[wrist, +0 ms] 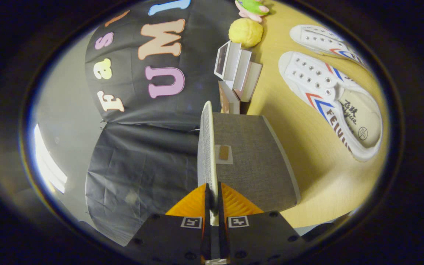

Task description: Open the storage box then place both shoes into the box .Put the left shoe in first, then the right shoe, with the right side of both shoes facing outward in a uniform manner.

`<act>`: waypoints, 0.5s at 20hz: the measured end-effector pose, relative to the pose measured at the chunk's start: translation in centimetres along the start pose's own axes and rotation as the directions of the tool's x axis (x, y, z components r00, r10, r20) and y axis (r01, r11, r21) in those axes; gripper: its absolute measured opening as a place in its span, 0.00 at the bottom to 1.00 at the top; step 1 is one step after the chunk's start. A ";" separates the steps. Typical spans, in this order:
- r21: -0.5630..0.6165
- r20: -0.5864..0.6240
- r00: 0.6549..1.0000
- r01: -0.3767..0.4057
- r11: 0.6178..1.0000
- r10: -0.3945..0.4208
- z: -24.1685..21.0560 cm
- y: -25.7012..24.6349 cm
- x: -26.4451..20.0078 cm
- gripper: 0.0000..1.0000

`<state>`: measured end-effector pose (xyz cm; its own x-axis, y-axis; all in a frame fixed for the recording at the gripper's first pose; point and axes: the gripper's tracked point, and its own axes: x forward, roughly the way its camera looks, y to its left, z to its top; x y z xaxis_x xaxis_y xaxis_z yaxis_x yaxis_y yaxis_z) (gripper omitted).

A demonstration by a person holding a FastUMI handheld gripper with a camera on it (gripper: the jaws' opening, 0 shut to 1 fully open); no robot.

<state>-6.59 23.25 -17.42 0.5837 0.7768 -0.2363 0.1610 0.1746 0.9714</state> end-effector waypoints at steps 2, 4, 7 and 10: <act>-0.026 -0.022 1.000 0.001 1.000 -0.002 -0.4 1.0 -0.2 0.09; -0.065 -0.034 0.999 -0.003 0.998 0.001 -0.4 2.3 -0.6 0.05; -0.118 -0.047 0.999 -0.027 0.993 0.022 -0.3 4.9 -0.8 0.05; -0.170 -0.067 0.997 -0.044 0.984 0.033 -0.5 7.5 -0.7 0.05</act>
<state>-6.19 24.34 -9.94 0.5338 0.8211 -0.2018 -0.0026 0.2403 0.9707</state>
